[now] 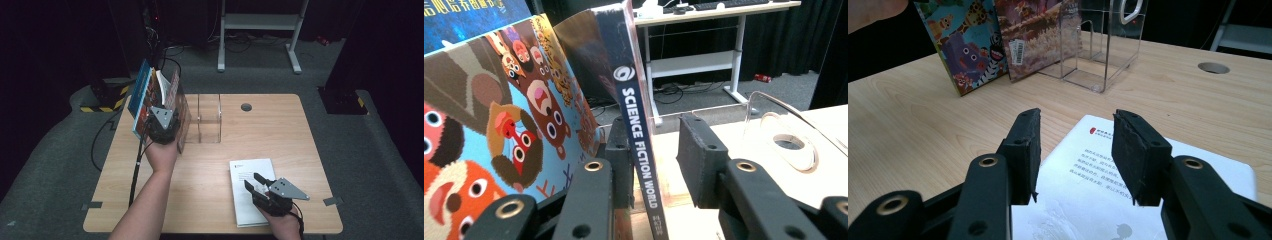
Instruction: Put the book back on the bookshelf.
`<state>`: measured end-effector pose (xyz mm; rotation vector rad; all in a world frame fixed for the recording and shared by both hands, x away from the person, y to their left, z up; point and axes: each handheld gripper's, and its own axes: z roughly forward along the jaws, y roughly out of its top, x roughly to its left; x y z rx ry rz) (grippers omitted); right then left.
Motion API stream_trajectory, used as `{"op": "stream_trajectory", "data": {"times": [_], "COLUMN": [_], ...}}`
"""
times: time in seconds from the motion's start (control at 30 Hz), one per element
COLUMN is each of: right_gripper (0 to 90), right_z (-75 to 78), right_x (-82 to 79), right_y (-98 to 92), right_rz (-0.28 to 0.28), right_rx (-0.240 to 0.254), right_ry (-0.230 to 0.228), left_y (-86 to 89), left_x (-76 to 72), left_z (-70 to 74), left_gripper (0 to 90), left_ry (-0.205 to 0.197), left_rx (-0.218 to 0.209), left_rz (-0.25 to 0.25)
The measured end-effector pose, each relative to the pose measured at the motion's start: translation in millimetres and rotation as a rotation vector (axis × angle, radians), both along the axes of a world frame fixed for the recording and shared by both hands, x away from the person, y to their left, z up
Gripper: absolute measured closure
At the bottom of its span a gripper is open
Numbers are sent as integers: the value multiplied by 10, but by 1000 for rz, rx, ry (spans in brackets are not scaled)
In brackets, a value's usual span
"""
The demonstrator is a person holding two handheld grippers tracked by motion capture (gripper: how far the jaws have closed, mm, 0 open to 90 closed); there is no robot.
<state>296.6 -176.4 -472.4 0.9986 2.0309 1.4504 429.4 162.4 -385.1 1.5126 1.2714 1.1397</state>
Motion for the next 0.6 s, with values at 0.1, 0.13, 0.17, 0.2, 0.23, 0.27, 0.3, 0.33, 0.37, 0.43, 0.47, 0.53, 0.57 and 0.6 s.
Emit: {"op": "stream_trajectory", "data": {"times": [0.1,0.13,0.17,0.2,0.23,0.27,0.3,0.33,0.37,0.43,0.47,0.53,0.57,0.6], "right_gripper": [543,543,543,543,542,542,542,542,542,542,542,542,542,542], "right_z": [-2,-2,-2,-3,-4,-4,-3,-2,0,3,3,0,-2,-3], "right_x": [0,-1,0,1,0,0,-3,-3,-4,-6,-6,-4,-4,-6], "right_y": [6,8,9,10,11,13,15,16,16,18,20,25,27,30], "right_rz": [1,2,2,2,4,5,4,4,5,5,5,8,8,8], "right_rx": [-1,-1,-1,-3,-3,-4,-3,-2,-1,-1,0,-1,-1,-1], "right_ry": [1,0,-1,-1,0,0,1,0,0,-1,-1,-2,-1,3], "left_y": [-4,-2,1,2,3,3,3,6,8,12,13,13,14,15], "left_x": [-30,-38,-48,-55,-68,-76,-84,-92,-98,-108,-114,-119,-124,-127], "left_z": [-13,-15,-18,-21,-24,-26,-28,-29,-30,-32,-34,-38,-39,-39], "left_gripper": [660,652,647,644,640,640,640,641,644,644,643,635,634,633], "left_ry": [6,10,12,10,8,9,11,12,10,11,12,13,14,15], "left_rx": [25,20,16,10,3,2,1,2,4,8,8,10,12,10], "left_rz": [3,2,0,0,0,2,4,7,10,12,12,11,11,9]}}
